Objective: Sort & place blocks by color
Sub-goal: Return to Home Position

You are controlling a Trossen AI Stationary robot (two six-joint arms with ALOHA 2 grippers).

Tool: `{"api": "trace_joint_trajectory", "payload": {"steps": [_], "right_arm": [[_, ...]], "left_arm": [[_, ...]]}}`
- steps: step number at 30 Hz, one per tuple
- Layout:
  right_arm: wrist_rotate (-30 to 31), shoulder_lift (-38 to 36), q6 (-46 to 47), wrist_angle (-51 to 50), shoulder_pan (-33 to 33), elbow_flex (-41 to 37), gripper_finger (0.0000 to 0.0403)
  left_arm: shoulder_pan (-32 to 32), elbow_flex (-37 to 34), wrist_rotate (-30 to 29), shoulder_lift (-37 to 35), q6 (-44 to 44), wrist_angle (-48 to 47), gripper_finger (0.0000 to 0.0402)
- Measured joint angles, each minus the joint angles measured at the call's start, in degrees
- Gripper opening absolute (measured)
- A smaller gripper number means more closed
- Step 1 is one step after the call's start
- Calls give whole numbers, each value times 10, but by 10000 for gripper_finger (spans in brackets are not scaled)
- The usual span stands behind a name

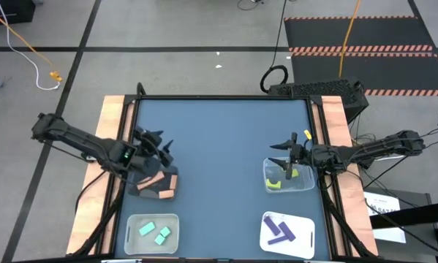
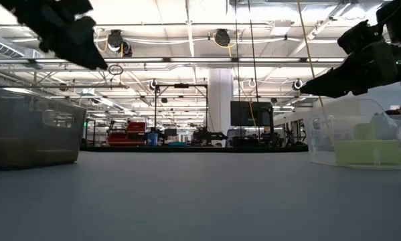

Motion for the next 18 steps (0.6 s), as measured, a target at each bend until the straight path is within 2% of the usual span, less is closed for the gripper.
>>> {"api": "trace_joint_trajectory", "payload": {"steps": [6,13,18], "right_arm": [[0,0,0,0,0,-1,228],[0,0,11,-1,0,-1,228],[0,0,13,-3,0,-1,228]], "left_arm": [[22,-119,0,0,28,189,255],[75,-195,8,-12,17,275,255],[112,-228,15,-42,70,344,255]]}}
